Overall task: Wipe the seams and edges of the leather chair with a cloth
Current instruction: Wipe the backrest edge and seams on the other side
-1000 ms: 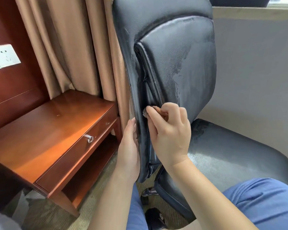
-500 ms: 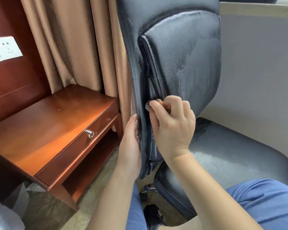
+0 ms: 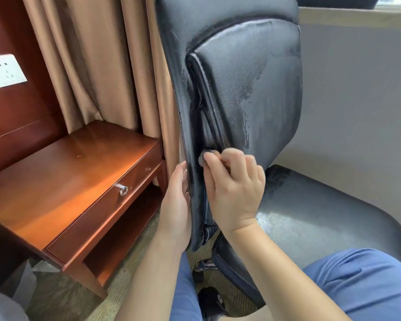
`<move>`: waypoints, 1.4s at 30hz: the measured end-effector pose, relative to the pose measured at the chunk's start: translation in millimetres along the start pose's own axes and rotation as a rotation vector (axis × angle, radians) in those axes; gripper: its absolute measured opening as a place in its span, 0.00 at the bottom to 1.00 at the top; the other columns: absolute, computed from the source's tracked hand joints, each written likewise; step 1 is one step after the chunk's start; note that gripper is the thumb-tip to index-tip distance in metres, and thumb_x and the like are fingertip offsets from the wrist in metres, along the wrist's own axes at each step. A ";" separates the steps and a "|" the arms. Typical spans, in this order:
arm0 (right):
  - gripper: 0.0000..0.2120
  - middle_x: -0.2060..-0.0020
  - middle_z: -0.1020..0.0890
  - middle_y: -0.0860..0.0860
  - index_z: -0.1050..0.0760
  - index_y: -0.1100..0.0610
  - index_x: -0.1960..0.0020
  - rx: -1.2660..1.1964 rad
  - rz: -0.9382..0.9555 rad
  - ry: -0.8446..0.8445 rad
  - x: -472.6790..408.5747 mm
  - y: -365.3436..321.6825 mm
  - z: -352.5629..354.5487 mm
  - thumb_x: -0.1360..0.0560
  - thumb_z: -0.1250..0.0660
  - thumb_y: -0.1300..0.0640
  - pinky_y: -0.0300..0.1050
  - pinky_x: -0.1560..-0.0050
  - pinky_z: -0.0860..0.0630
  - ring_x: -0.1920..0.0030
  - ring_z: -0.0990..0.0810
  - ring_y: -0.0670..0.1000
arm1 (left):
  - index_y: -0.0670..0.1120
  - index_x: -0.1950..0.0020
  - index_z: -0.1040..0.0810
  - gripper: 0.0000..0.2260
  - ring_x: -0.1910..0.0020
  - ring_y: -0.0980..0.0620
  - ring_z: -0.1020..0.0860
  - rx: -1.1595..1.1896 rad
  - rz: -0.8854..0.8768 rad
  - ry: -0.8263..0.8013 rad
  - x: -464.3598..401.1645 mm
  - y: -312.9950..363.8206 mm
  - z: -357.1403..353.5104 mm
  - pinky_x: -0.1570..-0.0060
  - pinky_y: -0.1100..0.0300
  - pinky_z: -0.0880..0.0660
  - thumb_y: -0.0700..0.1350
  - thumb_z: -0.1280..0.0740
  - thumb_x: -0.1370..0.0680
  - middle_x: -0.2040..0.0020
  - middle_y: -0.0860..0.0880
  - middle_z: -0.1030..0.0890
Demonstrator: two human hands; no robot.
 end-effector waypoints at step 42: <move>0.14 0.51 0.24 0.49 0.24 0.55 0.45 -0.263 -0.357 -0.134 69.6 46.9 -9.9 0.29 0.29 0.63 0.41 0.53 0.28 0.53 0.27 0.53 | 0.56 0.27 0.32 0.27 0.28 0.55 0.34 -0.029 -0.031 0.153 -0.9 -11.9 -1.4 0.27 0.46 0.39 0.58 0.39 0.26 0.28 0.55 0.30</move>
Point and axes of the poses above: each hand's wrist, its own x-axis away from the middle knuckle, its own z-axis out of the back of the hand, y = z × x, the point moved 6 cm from there along -x, towards the middle knuckle
